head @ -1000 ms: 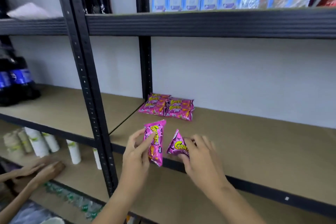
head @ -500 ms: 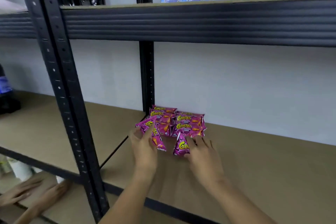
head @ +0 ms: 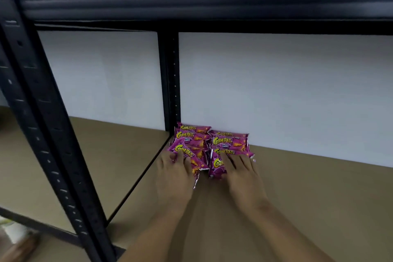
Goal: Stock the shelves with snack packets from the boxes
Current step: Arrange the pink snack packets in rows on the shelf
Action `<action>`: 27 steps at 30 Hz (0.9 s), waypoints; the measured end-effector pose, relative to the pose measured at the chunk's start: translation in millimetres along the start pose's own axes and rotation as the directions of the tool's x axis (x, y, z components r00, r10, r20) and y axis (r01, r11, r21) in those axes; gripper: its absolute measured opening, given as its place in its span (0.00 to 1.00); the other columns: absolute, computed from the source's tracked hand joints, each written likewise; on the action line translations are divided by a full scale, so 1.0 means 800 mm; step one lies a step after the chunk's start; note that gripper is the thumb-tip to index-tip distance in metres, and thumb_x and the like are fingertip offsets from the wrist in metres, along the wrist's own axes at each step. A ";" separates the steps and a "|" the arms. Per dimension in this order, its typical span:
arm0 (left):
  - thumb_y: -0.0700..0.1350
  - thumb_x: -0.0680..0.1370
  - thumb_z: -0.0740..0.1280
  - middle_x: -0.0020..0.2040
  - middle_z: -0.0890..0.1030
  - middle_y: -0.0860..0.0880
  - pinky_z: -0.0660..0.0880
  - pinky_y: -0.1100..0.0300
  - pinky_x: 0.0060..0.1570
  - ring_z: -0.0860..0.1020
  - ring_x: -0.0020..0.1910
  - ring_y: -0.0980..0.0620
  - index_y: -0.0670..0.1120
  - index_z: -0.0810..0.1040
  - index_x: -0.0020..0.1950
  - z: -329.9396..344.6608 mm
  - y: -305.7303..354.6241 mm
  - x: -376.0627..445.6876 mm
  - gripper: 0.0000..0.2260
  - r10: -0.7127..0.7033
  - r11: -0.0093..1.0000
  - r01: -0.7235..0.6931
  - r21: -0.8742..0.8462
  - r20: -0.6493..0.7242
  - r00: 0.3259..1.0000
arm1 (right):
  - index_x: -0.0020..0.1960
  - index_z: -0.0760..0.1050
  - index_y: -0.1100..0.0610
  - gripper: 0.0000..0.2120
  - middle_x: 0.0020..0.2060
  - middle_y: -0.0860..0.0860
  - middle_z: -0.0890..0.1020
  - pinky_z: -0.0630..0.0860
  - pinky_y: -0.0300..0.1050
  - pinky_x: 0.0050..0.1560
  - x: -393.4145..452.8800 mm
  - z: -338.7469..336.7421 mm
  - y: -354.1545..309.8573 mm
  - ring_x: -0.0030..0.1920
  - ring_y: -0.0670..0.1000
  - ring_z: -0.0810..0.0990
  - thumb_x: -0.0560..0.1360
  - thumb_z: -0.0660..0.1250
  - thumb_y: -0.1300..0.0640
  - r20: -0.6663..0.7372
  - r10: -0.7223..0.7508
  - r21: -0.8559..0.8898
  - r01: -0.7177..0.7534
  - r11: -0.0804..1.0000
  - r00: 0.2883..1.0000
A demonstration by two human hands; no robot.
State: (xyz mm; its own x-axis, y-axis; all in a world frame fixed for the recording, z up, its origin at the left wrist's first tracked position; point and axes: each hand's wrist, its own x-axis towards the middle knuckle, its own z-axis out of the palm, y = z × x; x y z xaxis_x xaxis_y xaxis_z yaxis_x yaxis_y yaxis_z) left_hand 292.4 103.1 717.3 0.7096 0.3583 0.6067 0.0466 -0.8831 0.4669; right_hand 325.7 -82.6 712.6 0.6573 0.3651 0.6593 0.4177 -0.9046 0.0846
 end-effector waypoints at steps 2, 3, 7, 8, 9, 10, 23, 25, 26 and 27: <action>0.46 0.77 0.65 0.52 0.75 0.45 0.76 0.50 0.44 0.71 0.50 0.44 0.45 0.81 0.57 -0.008 -0.013 0.006 0.12 0.088 0.987 -0.092 0.130 0.034 0.996 | 0.70 0.73 0.57 0.40 0.52 0.53 0.80 0.76 0.55 0.59 -0.001 0.006 0.003 0.54 0.58 0.77 0.60 0.82 0.60 0.016 -0.006 0.000 0.006 1.000 1.000; 0.47 0.76 0.63 0.54 0.75 0.45 0.76 0.50 0.46 0.71 0.52 0.44 0.45 0.81 0.59 -0.015 -0.018 0.010 0.15 0.147 0.975 -0.154 0.163 0.054 0.988 | 0.72 0.72 0.58 0.41 0.54 0.53 0.79 0.75 0.55 0.61 -0.001 0.009 0.005 0.55 0.58 0.76 0.61 0.81 0.59 0.028 -0.012 -0.005 0.012 1.000 1.000; 0.47 0.74 0.56 0.70 0.69 0.46 0.72 0.45 0.64 0.68 0.67 0.43 0.48 0.69 0.75 -0.034 -0.040 0.022 0.28 0.412 0.871 -0.462 0.168 0.263 0.872 | 0.75 0.65 0.60 0.42 0.63 0.56 0.77 0.68 0.57 0.70 -0.004 0.014 0.008 0.64 0.60 0.73 0.67 0.79 0.54 0.024 -0.023 0.029 0.022 0.999 0.999; 0.46 0.74 0.57 0.75 0.65 0.46 0.67 0.44 0.70 0.63 0.74 0.42 0.50 0.66 0.78 -0.037 -0.044 0.025 0.30 0.462 0.837 -0.527 0.147 0.328 0.824 | 0.75 0.65 0.60 0.41 0.65 0.58 0.76 0.68 0.59 0.70 -0.004 0.013 0.007 0.66 0.61 0.73 0.67 0.79 0.53 0.009 -0.019 0.050 0.018 0.999 1.000; 0.45 0.74 0.58 0.78 0.62 0.47 0.61 0.44 0.75 0.57 0.78 0.43 0.51 0.64 0.79 -0.039 -0.048 0.027 0.31 0.509 0.799 -0.587 0.134 0.369 0.777 | 0.75 0.66 0.61 0.41 0.66 0.59 0.75 0.68 0.61 0.70 -0.006 0.012 0.006 0.68 0.62 0.72 0.67 0.79 0.52 -0.003 -0.013 0.068 0.013 0.998 1.000; 0.45 0.74 0.57 0.80 0.60 0.49 0.56 0.44 0.77 0.53 0.80 0.44 0.52 0.63 0.79 -0.041 -0.052 0.029 0.31 0.543 0.765 -0.631 0.126 0.399 0.739 | 0.74 0.66 0.61 0.41 0.67 0.60 0.75 0.68 0.63 0.69 -0.007 0.011 0.005 0.69 0.63 0.72 0.67 0.80 0.53 -0.012 -0.009 0.084 0.010 0.996 1.000; 0.27 0.71 0.61 0.82 0.48 0.50 0.69 0.51 0.71 0.50 0.80 0.42 0.54 0.45 0.82 -0.022 -0.061 0.030 0.46 0.395 0.878 -0.476 0.049 0.489 0.778 | 0.74 0.65 0.56 0.47 0.68 0.60 0.74 0.54 0.59 0.74 -0.011 0.022 0.000 0.72 0.61 0.67 0.60 0.82 0.65 0.116 0.016 0.133 -0.031 0.991 0.993; 0.35 0.80 0.58 0.80 0.33 0.52 0.48 0.50 0.79 0.33 0.79 0.48 0.55 0.35 0.80 -0.017 -0.060 0.029 0.40 0.399 0.881 -0.473 -0.001 0.541 0.740 | 0.75 0.62 0.56 0.46 0.71 0.62 0.71 0.50 0.58 0.75 -0.011 0.023 -0.002 0.74 0.62 0.64 0.62 0.81 0.64 0.119 0.017 0.125 -0.032 0.992 0.993; 0.45 0.83 0.55 0.79 0.29 0.52 0.40 0.49 0.79 0.28 0.77 0.50 0.55 0.33 0.79 -0.016 -0.058 0.028 0.34 0.408 0.881 -0.472 -0.033 0.559 0.722 | 0.76 0.61 0.57 0.44 0.73 0.62 0.68 0.48 0.58 0.74 -0.013 0.024 -0.002 0.75 0.62 0.61 0.66 0.79 0.62 0.104 0.009 0.129 -0.022 0.991 0.995; 0.55 0.84 0.50 0.77 0.26 0.53 0.35 0.49 0.78 0.26 0.75 0.52 0.55 0.31 0.78 -0.015 -0.057 0.027 0.32 0.406 0.883 -0.467 -0.047 0.576 0.709 | 0.77 0.60 0.57 0.39 0.75 0.63 0.65 0.47 0.58 0.74 -0.015 0.025 -0.002 0.77 0.62 0.57 0.71 0.75 0.59 0.094 -0.002 0.128 -0.010 0.992 0.996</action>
State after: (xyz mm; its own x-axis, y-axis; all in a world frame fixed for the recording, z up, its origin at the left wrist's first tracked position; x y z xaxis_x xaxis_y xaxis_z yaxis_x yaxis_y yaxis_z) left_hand 297.3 154.6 717.4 0.9272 -0.2794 0.2495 -0.3238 -0.9326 0.1591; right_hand 329.6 -81.1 689.6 0.7122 0.3861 0.5862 0.4879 -0.8727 -0.0180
